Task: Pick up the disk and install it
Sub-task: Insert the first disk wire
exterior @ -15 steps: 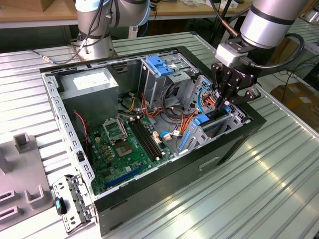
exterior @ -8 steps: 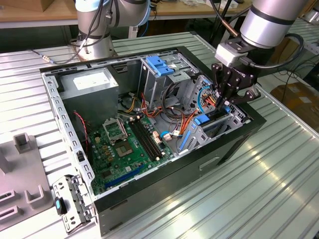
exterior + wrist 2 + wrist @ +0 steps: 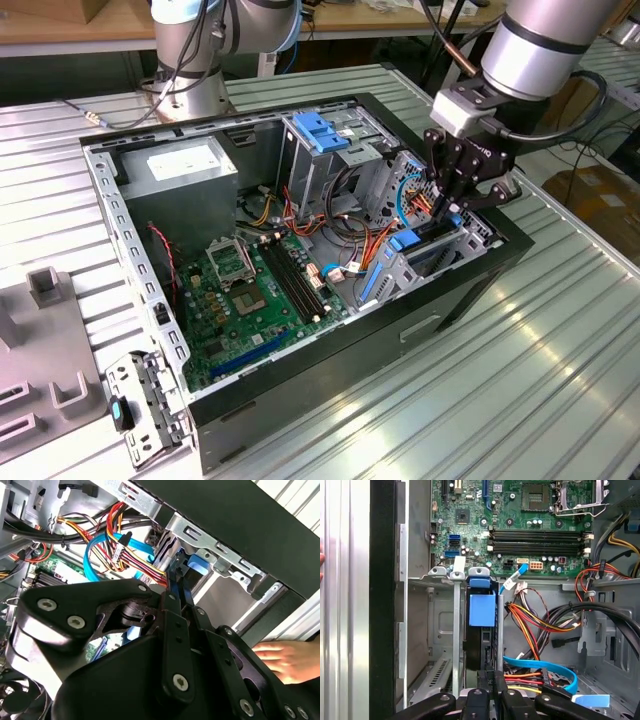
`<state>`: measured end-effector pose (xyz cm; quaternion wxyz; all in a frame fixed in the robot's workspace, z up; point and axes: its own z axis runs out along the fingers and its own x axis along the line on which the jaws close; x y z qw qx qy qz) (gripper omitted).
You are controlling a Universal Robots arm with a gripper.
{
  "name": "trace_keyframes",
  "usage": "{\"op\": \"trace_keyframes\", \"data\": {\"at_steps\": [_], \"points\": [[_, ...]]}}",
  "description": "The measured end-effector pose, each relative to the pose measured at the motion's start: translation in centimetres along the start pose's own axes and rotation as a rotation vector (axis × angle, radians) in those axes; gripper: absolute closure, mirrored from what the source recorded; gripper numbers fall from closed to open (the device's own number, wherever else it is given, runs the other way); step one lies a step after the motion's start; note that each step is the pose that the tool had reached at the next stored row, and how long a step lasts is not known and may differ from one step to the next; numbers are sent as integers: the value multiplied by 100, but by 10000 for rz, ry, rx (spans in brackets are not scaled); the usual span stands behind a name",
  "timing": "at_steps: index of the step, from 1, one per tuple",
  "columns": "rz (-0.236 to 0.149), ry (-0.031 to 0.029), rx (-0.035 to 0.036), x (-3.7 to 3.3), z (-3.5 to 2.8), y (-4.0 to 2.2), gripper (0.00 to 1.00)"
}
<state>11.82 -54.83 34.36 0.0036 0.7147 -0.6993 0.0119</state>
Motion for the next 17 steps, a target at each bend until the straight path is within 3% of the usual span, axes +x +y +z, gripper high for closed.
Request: {"op": "trace_keyframes", "data": {"at_steps": [13, 14, 17], "points": [[0, -30, -1, 18, 30, 1, 83], [0, -21, -1, 18, 20, 1, 76], [1, -23, -2, 20, -51, 0, 76]]}}
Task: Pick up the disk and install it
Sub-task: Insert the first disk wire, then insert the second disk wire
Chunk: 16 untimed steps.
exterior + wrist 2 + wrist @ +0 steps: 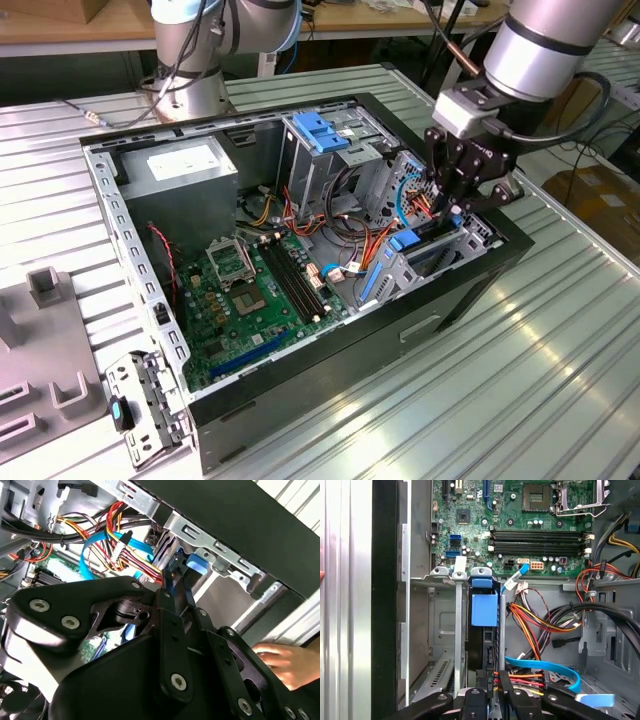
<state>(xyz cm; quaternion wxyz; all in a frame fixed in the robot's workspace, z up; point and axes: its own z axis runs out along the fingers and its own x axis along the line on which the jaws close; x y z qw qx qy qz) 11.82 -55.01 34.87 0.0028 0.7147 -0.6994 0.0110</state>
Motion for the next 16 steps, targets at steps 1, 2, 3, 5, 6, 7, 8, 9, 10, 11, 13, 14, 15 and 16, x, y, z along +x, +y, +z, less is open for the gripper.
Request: {"op": "trace_keyframes", "data": {"at_steps": [1, 2, 3, 5, 6, 7, 8, 9, 10, 11, 13, 14, 15, 16], "points": [[0, 1, 0, 0, -29, 0, 76], [0, 1, 1, 0, -44, -1, 76], [0, -2, 0, 1, -48, -1, 76], [0, -1, 0, 1, -48, 0, 76], [0, 0, 0, 1, -49, -1, 78], [0, 2, 0, 1, -50, -1, 84], [0, 1, 0, 0, -50, -1, 89], [0, 0, 0, 1, -50, -1, 89], [-1, 1, 0, 1, -50, -1, 89], [0, 1, 0, 1, -50, -1, 89], [-1, 1, 0, 1, -51, -1, 89], [0, 2, 0, 0, -52, -1, 89], [-1, 1, 0, 1, -53, -1, 89], [0, 1, 0, 1, -53, -1, 89]]}}
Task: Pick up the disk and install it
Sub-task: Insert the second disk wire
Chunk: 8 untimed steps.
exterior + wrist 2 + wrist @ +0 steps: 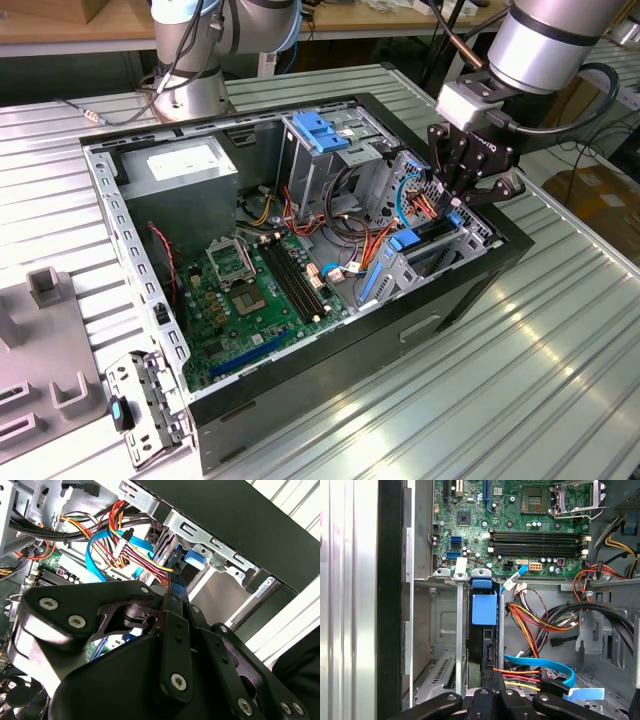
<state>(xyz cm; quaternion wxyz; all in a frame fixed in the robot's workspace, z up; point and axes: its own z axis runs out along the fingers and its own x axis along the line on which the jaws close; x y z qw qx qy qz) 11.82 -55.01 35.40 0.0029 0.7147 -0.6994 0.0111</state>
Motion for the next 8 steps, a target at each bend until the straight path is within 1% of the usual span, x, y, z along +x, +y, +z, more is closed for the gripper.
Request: {"op": "trace_keyframes", "data": {"at_steps": [8], "points": [[-1, 2, 0, 0, -2, 4, 89]]}}
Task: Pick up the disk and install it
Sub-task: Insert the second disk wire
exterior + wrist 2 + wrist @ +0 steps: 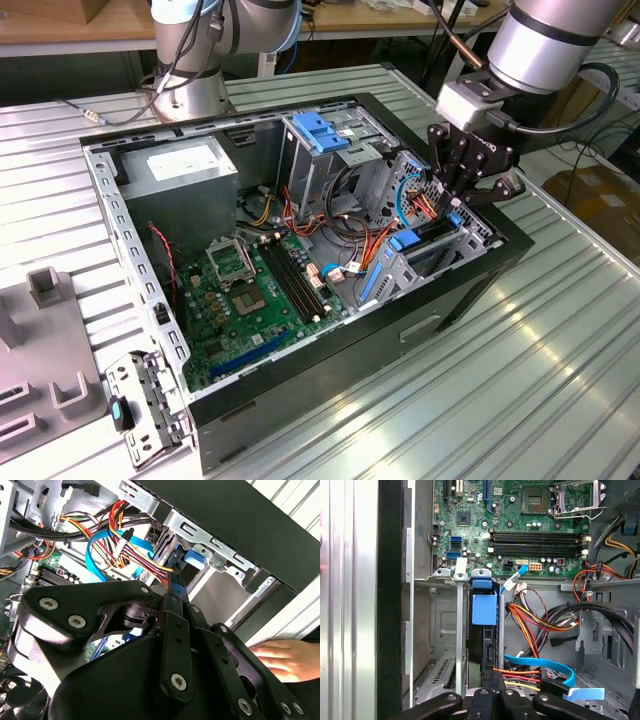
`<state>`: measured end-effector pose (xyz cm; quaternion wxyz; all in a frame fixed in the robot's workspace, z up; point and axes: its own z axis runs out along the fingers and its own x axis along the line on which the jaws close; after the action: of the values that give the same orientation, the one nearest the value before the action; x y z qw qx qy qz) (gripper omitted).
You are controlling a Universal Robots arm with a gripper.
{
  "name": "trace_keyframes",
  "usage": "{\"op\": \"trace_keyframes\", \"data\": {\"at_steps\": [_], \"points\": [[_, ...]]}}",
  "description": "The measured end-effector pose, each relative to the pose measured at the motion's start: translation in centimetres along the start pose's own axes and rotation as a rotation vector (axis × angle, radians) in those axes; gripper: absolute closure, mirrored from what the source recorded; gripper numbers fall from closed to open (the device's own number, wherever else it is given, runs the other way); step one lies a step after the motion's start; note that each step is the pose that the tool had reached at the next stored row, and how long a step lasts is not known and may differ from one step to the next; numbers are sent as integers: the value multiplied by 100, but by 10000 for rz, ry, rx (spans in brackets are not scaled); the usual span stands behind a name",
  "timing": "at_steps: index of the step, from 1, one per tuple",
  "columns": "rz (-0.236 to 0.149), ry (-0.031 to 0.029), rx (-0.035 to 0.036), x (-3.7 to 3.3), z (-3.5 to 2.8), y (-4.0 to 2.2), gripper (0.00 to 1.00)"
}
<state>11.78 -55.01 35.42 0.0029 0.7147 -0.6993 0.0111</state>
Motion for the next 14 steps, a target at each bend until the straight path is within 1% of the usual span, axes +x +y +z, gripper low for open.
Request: {"op": "trace_keyframes", "data": {"at_steps": [2, 4, 9, 12, 14], "points": [[0, 0, 0, 0, 0, 11, 89], [0, 0, 0, -1, 0, 38, 89], [-1, 0, 0, -2, 1, 71, 89], [0, -2, 0, -2, 2, 120, 89], [-3, -1, 0, -3, 2, 140, 89]]}}
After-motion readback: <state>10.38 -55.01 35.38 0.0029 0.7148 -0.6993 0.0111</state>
